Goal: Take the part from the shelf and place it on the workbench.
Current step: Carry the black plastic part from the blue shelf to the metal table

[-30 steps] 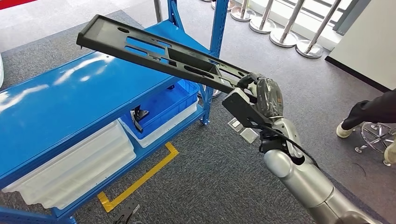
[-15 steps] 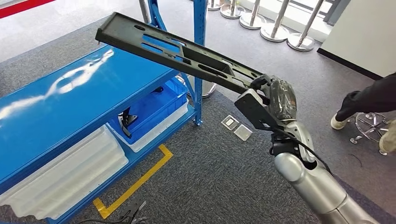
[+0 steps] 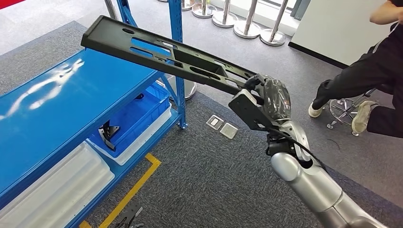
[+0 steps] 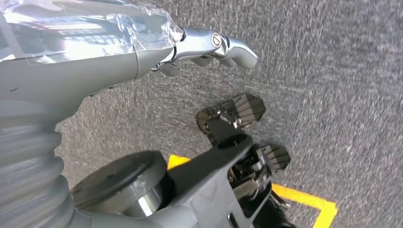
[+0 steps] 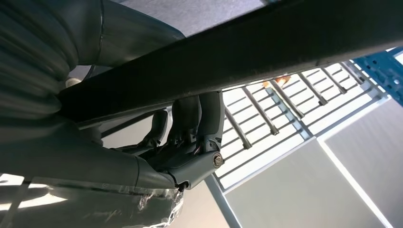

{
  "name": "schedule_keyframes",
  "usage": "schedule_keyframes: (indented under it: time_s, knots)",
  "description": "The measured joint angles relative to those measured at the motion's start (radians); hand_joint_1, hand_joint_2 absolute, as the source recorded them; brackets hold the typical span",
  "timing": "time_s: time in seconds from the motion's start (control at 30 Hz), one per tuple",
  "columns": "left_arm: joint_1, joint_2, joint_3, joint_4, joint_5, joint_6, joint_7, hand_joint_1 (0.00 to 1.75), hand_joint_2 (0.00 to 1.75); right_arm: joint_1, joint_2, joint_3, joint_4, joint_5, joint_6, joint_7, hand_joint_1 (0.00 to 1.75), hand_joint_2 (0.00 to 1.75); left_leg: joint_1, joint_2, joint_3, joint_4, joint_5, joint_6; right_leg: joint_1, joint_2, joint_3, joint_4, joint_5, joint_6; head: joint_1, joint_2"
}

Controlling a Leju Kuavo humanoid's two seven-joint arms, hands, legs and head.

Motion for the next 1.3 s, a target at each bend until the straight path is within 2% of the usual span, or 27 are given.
schedule_keyframes:
  time_s: [0.03,0.07,0.1,0.13,0.17,0.23,0.3,0.33,0.4,0.47,0.53,0.57,0.6,0.63,0.7,0.73,0.8,0.87,0.93,0.97,1.03,1.07,1.1,1.13,1.2,1.23,1.3]
  knots:
    - [0.002,0.0,0.0,0.0,0.0,0.0,0.0,0.0,1.75,0.001,0.0,0.0,0.0,-0.001,0.0,0.0,1.75,1.75,0.0,0.008,0.0,0.0,-0.001,0.001,-0.002,-0.009,-0.032,0.06,-0.021,0.004,0.007,0.0]
    - [0.004,0.0,0.0,0.0,0.0,0.0,0.0,0.0,1.75,0.002,0.0,0.0,0.0,-0.002,0.0,0.001,1.75,1.75,0.0,0.015,0.001,0.0,-0.002,0.001,-0.005,-0.014,-0.055,0.1,-0.029,0.006,0.014,0.0]
    - [0.005,0.0,0.0,0.0,0.0,0.0,0.0,0.0,1.75,0.004,0.0,0.0,0.0,-0.004,0.0,0.001,1.75,1.75,0.0,0.023,0.002,0.0,-0.004,0.0,-0.007,-0.016,-0.06,0.104,-0.017,0.007,0.022,0.0]
    - [0.006,0.0,0.0,0.0,0.0,0.0,0.0,0.0,1.75,0.004,0.0,0.0,0.0,-0.004,0.0,0.001,1.75,1.75,0.0,0.03,0.005,0.0,-0.007,-0.001,-0.008,-0.019,-0.046,0.068,0.012,0.006,0.028,0.0]
    - [0.006,0.0,0.0,0.0,0.0,0.0,0.0,0.0,1.75,0.004,0.0,0.0,0.0,-0.004,0.0,0.001,1.75,1.75,0.0,0.036,0.009,0.0,-0.01,-0.004,-0.007,-0.027,-0.012,-0.001,0.051,0.003,0.034,0.0]
    - [0.005,0.0,0.0,0.0,-0.001,0.0,0.0,0.0,1.75,0.003,0.0,0.0,0.0,-0.004,0.0,0.002,1.75,1.75,-0.002,0.047,0.018,-0.003,-0.015,-0.011,0.003,-0.054,0.05,-0.127,0.097,-0.007,0.045,0.0]
    - [0.005,-0.001,0.0,0.0,-0.002,-0.001,0.001,0.0,1.75,0.003,0.0,0.0,0.0,-0.005,0.0,0.004,1.75,1.75,-0.004,0.058,0.024,-0.008,-0.017,-0.021,0.015,-0.063,0.068,-0.167,0.098,-0.019,0.052,0.0]
    - [0.005,-0.001,0.0,0.0,-0.004,-0.002,0.004,0.0,1.75,0.004,-0.002,0.0,0.0,-0.005,0.0,0.006,1.75,1.75,-0.005,0.063,0.027,-0.011,-0.017,-0.028,0.018,-0.054,0.068,-0.171,0.099,-0.025,0.054,0.0]
    - [0.003,-0.002,0.0,-0.001,-0.007,-0.004,0.01,0.0,1.75,0.007,-0.005,-0.001,-0.003,-0.004,0.001,0.014,1.75,1.75,-0.005,0.063,0.031,-0.005,-0.028,-0.038,0.012,-0.04,0.076,-0.183,0.103,-0.037,0.054,0.0]
    - [0.001,-0.003,0.0,-0.001,-0.009,-0.005,0.019,0.0,1.75,0.009,-0.007,-0.003,-0.008,-0.002,0.004,0.022,1.75,1.75,-0.004,0.042,0.005,0.064,-0.07,-0.042,0.007,-0.028,0.087,-0.195,0.107,-0.05,0.044,0.0]
    - [0.004,-0.003,0.0,-0.001,-0.01,-0.007,0.028,0.0,1.75,0.014,-0.008,-0.004,-0.011,0.002,0.008,0.031,1.75,1.75,-0.006,0.023,-0.056,0.19,-0.127,-0.042,0.01,-0.014,0.088,-0.194,0.105,-0.058,0.025,0.0]
    - [0.006,-0.003,0.0,-0.001,-0.011,-0.008,0.031,0.0,1.75,0.019,-0.008,-0.004,-0.013,0.004,0.009,0.036,1.75,1.75,-0.007,0.019,-0.083,0.239,-0.14,-0.043,0.011,-0.004,0.088,-0.192,0.103,-0.06,0.017,0.0]
    - [0.008,-0.003,0.0,-0.001,-0.012,-0.009,0.031,0.0,1.75,0.023,-0.008,-0.004,-0.015,0.006,0.009,0.041,1.75,1.75,-0.007,0.017,-0.096,0.257,-0.135,-0.043,0.012,0.007,0.088,-0.189,0.102,-0.061,0.01,0.0]
    - [0.009,-0.003,0.0,-0.001,-0.014,-0.011,0.032,0.0,1.75,0.027,-0.009,-0.004,-0.017,0.008,0.01,0.047,1.75,1.75,-0.007,0.015,-0.092,0.237,-0.11,-0.043,0.013,0.018,0.088,-0.184,0.099,-0.06,0.003,0.0]
    - [0.008,-0.003,0.0,-0.001,-0.017,-0.014,0.034,0.0,1.75,0.031,-0.01,-0.005,-0.023,0.014,0.013,0.058,1.75,1.75,-0.005,-0.001,-0.044,0.122,-0.04,-0.039,0.011,0.04,0.087,-0.17,0.09,-0.055,-0.008,0.0]
    - [0.007,-0.003,0.0,-0.001,-0.019,-0.016,0.035,0.0,1.75,0.033,-0.012,-0.006,-0.027,0.018,0.015,0.062,1.75,1.75,-0.004,-0.014,-0.023,0.068,-0.018,-0.036,0.011,0.05,0.082,-0.16,0.085,-0.051,-0.013,0.0]
    - [0.007,-0.003,0.0,-0.001,-0.02,-0.021,0.04,0.0,1.75,0.036,-0.017,-0.008,-0.036,0.023,0.021,0.07,1.75,1.75,-0.005,-0.028,-0.007,0.023,-0.012,-0.028,0.01,0.065,0.072,-0.149,0.081,-0.04,-0.016,0.0]
    - [0.008,-0.005,0.0,-0.002,-0.02,-0.024,0.044,0.0,1.75,0.041,-0.026,-0.01,-0.046,0.026,0.03,0.076,1.75,1.75,-0.007,-0.017,-0.005,0.018,-0.011,-0.017,0.007,0.077,0.067,-0.149,0.082,-0.029,-0.018,0.0]
    - [0.006,-0.008,0.0,-0.002,-0.02,-0.026,0.044,0.0,1.75,0.044,-0.037,-0.014,-0.056,0.028,0.037,0.078,1.75,1.75,-0.004,-0.005,0.001,0.009,-0.006,-0.005,0.006,0.054,0.057,-0.126,0.067,-0.017,-0.015,0.0]
    - [0.005,-0.009,0.0,-0.003,-0.02,-0.027,0.043,0.0,1.75,0.044,-0.04,-0.016,-0.06,0.029,0.039,0.079,1.75,1.75,-0.002,0.002,0.004,0.004,-0.004,-0.001,0.006,0.033,0.04,-0.088,0.047,-0.011,-0.009,0.0]
    - [0.008,-0.009,0.0,-0.002,-0.02,-0.029,0.042,0.0,1.75,0.046,-0.043,-0.019,-0.065,0.031,0.043,0.08,1.75,1.75,-0.002,0.014,0.006,0.002,-0.003,0.003,0.003,-0.004,-0.019,0.03,-0.005,0.0,0.005,0.0]
    - [0.01,-0.009,0.0,-0.002,-0.02,-0.03,0.042,0.0,1.75,0.047,-0.044,-0.02,-0.066,0.031,0.044,0.08,1.75,1.75,-0.002,0.021,0.006,0.002,-0.005,0.003,0.0,-0.011,-0.047,0.082,-0.021,0.003,0.009,0.0]
    - [0.011,-0.009,0.0,-0.002,-0.02,-0.03,0.042,0.0,1.75,0.048,-0.044,-0.021,-0.067,0.031,0.046,0.081,1.75,1.75,-0.002,0.028,0.007,0.002,-0.006,0.002,-0.003,-0.014,-0.063,0.106,-0.02,0.005,0.014,0.0]
    - [0.011,-0.009,0.0,-0.002,-0.02,-0.03,0.042,0.0,1.75,0.049,-0.045,-0.021,-0.068,0.031,0.047,0.082,1.75,1.75,-0.002,0.034,0.009,0.002,-0.008,0.001,-0.005,-0.017,-0.06,0.094,-0.001,0.005,0.02,0.0]
    - [0.01,-0.009,0.0,-0.003,-0.02,-0.03,0.042,0.0,1.75,0.047,-0.047,-0.023,-0.071,0.031,0.048,0.082,1.75,1.75,-0.002,0.046,0.017,0.002,-0.013,-0.003,-0.004,-0.032,-0.001,-0.031,0.068,0.001,0.032,0.0]
    - [0.009,-0.009,0.0,-0.003,-0.02,-0.03,0.042,0.0,1.75,0.046,-0.047,-0.023,-0.072,0.032,0.048,0.082,1.75,1.75,-0.004,0.051,0.021,0.001,-0.016,-0.007,0.001,-0.044,0.031,-0.096,0.091,-0.004,0.038,0.0]
    - [0.008,-0.01,0.0,-0.003,-0.02,-0.03,0.042,0.0,1.75,0.042,-0.049,-0.024,-0.072,0.033,0.048,0.082,1.75,1.75,-0.006,0.059,0.027,-0.003,-0.02,-0.017,0.011,-0.055,0.063,-0.164,0.106,-0.017,0.048,0.0]
